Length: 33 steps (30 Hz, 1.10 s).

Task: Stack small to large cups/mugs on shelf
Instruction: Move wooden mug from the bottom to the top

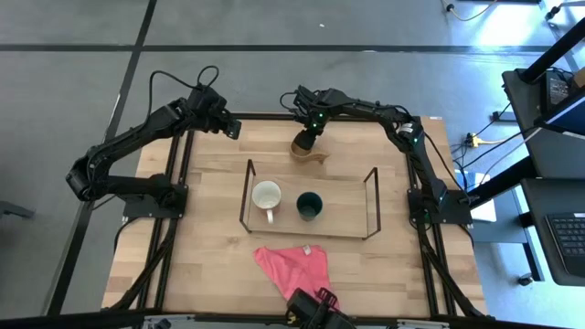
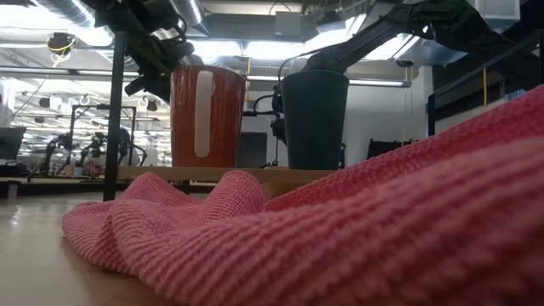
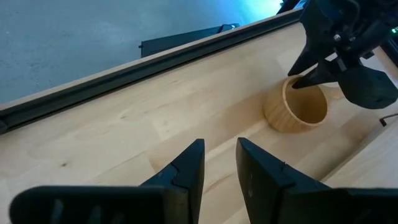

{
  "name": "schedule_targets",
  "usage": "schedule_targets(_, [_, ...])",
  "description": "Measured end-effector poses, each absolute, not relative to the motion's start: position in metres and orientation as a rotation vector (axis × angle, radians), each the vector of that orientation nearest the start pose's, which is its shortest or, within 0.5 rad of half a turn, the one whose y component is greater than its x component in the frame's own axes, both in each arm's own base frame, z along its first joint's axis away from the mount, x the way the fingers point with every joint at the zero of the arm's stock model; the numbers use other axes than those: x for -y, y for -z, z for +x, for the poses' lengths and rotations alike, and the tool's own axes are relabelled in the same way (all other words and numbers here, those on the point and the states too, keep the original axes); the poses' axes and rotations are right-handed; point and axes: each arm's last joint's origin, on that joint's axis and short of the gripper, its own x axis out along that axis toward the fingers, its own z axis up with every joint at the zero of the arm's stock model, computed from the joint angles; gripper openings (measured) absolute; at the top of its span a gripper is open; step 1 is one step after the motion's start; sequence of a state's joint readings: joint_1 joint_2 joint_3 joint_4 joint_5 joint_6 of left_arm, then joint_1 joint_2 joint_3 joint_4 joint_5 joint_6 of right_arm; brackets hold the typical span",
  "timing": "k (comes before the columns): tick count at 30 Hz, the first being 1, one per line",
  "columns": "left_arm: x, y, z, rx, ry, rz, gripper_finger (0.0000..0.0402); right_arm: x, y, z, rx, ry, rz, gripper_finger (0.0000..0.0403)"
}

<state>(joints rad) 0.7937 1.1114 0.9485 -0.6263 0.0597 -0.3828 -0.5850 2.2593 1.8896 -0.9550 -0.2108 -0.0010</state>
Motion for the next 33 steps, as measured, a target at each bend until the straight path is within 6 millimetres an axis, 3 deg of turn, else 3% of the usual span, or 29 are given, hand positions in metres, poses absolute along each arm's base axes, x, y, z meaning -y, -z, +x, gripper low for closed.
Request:
schedule_targets(10, [-0.1574,-0.2910,0.1573,-0.599,-0.835,-0.683,0.0086,0.2484,-0.1811,0.3862,-1.243,0.348,0.570,0.0112])
schedule_targets(20, [-0.1574,-0.2910,0.1573,-0.599,-0.835,-0.683,0.0086,0.2479,-0.1809,0.3852,-1.243,0.407,0.649,0.0024])
schedule_targets(28, [-0.1574,-0.2910,0.1573,-0.599,-0.835,-0.683,0.0086,0.2474,-0.1806,0.3839,-1.243,0.471,0.734,0.0041])
schedule_targets(33, [-0.1574,-0.2910,0.1573,-0.599,-0.835,-0.683,0.0086,0.2460,-0.1796,0.3801,-1.283,0.542,0.762,0.0029])
